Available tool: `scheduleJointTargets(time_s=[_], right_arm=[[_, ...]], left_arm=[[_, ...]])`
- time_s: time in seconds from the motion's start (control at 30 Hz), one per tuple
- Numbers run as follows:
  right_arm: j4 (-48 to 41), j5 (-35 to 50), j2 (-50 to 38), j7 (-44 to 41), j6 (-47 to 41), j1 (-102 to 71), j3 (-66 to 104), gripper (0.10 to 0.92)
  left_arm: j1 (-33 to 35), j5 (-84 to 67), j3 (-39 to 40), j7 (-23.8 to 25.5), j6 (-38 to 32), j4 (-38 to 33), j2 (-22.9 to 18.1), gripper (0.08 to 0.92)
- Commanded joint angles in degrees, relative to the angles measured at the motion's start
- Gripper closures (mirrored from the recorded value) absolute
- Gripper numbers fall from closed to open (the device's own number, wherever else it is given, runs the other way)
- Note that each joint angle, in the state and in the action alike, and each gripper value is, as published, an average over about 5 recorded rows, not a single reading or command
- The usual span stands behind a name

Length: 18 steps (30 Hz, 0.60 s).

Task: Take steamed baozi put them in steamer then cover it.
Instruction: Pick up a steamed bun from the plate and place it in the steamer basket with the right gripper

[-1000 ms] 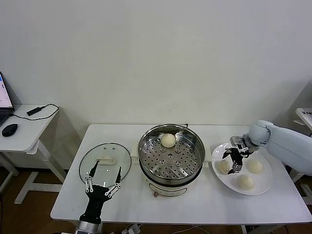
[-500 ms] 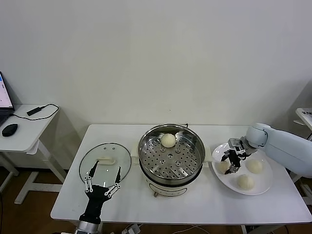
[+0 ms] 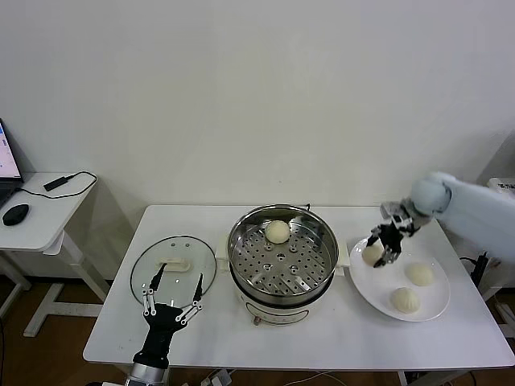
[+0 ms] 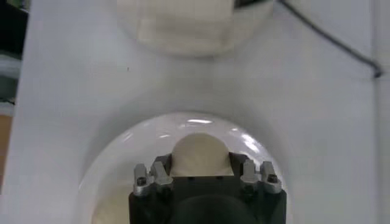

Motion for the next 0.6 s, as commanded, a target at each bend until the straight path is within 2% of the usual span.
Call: scheduleJointTargets(time_s=[0.03, 0.27, 0.6], right_arm=[[9.91, 10.28, 8.54, -6.46, -3.69, 20.52, -10.11, 0.366], [14.29, 17.62, 18.09, -1.86, -8.05, 21.93, -12.1, 0.372], [11.28, 20.8, 29.1, 6.07, -12.42, 14.99, -13.76, 0.372]], left_arm=[[-0.05, -0.23, -0.02, -0.05, 0.04, -0.53, 0.3, 0.177], [-0.33, -0.3, 0.16, -0.07, 0.01, -0.57, 0.3, 0.177], [-0.91, -0.54, 0.4, -0.14, 0.09, -0.44, 0.16, 0.177]])
